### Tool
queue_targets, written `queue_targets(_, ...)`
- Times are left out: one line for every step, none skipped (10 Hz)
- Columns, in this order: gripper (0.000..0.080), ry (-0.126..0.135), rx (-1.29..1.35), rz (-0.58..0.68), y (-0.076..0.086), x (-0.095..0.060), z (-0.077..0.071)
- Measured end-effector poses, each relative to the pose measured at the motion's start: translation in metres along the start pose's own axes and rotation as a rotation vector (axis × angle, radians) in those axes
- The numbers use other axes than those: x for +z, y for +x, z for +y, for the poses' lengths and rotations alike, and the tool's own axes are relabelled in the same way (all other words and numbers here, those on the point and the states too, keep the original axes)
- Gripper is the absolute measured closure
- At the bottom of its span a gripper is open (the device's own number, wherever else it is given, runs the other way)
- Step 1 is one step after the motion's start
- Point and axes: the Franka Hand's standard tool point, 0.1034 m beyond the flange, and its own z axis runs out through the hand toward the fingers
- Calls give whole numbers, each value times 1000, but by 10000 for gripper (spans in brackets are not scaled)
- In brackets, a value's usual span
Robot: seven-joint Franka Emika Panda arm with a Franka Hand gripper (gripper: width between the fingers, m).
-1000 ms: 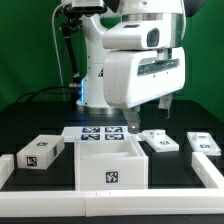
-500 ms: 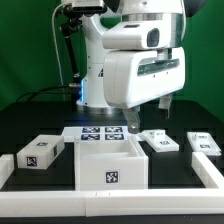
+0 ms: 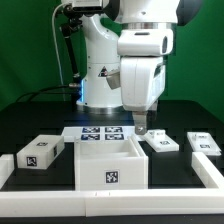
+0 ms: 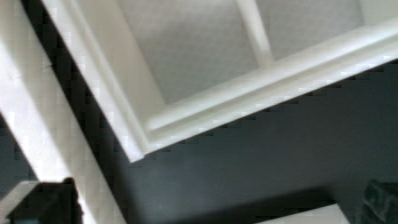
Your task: Assemble cabinet
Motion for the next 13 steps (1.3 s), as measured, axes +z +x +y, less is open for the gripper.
queue_targets(1,-1,1,1,0,0,0)
queue_targets(1,-1,1,1,0,0,0)
queue_targets(1,0,1,0,0,0,0)
queue_targets(1,-27,-67,9,0,1,2)
queue_targets(1,-70,-191,25,-7,5,-4)
queue_targets(1,-63,-239,16,-16,5,-8)
queue_targets(1,-70,-296,6,-21,1,-5)
queue_targets(1,-74,-362,-13,-26,1,-7)
queue_targets(1,-50,-338,-24,-31,3,-11)
queue_targets(1,-52,-338,-23,-31,3,-10)
queue_targets(1,-52,-338,-23,-31,3,-10)
queue_targets(1,-51,-338,-23,-31,4,-10)
queue_targets(1,-50,-338,-24,-31,4,-11)
